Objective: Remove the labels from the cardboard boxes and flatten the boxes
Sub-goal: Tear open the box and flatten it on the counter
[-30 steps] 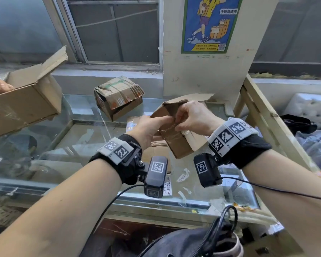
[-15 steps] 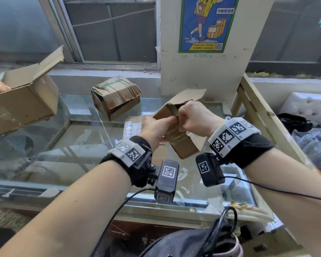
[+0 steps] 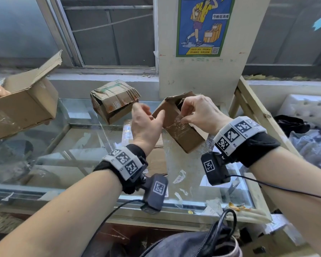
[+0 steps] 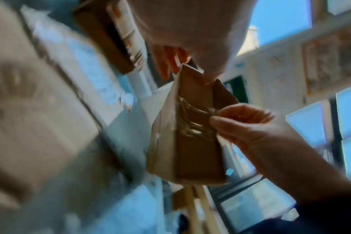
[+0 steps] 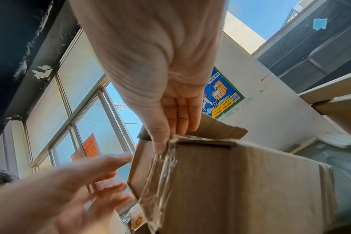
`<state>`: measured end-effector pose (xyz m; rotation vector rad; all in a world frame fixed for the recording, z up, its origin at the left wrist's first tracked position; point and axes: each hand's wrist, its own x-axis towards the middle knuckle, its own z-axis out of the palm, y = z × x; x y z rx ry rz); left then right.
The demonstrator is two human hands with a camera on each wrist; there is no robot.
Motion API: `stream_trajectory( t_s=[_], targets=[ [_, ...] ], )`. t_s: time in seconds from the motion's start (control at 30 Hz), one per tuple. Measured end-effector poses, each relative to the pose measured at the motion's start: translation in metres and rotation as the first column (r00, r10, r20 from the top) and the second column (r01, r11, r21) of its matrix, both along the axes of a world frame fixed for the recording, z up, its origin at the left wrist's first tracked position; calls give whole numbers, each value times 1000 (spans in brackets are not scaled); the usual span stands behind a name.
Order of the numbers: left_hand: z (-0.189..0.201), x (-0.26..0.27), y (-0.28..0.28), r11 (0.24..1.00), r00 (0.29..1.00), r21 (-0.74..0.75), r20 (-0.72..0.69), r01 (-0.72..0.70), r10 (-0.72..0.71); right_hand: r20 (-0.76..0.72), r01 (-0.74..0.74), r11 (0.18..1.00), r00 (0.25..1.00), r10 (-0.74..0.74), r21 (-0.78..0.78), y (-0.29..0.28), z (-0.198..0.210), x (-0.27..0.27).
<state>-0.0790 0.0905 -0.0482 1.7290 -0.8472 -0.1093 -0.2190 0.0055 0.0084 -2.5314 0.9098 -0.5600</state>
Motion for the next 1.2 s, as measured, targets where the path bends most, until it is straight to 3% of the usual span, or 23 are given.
stream_trajectory(
  t_s=[0.03,0.07,0.1,0.13,0.2,0.27,0.43,0.63,0.77,0.87,0.93,1.07,1.2],
  targets=[
    [1,1,2,996,954,-72,298,54,-31,-5,-6,1000,1000,6,-4,-1,1,-1],
    [4,1,5,984,846,-74,523,162,-101,-11,-13,1000,1000,13,-6,-3,2,-2],
    [5,2,8,961,720,-2,663,277,-207,-21,-26,1000,999,25,-9,-4,3,-3],
    [5,2,10,926,609,114,723,360,-326,-31,-44,999,999,43,-18,-5,4,-4],
    [2,5,10,854,502,327,701,404,-506,-33,-84,995,996,83,-50,-6,7,-5],
    [1,6,9,841,501,391,678,374,-538,-28,-132,988,991,130,-77,-5,10,-5],
    [23,16,6,832,544,340,636,439,-547,-7,-174,960,984,177,-218,0,16,-2],
    [80,37,-2,720,622,469,377,511,-687,126,-159,950,972,198,-268,4,34,3],
    [104,50,-4,643,621,526,252,556,-743,217,-112,992,968,123,-64,10,50,11],
    [109,58,-3,614,607,543,222,574,-763,333,-160,967,939,87,199,12,58,15],
    [109,61,-5,615,603,531,224,584,-766,363,-141,955,931,39,260,11,60,20],
    [97,62,-8,582,590,595,213,555,-779,225,-38,965,974,-23,261,15,54,31],
    [94,65,-9,567,587,602,192,562,-786,15,16,993,1000,-18,117,21,53,36]
  ],
)
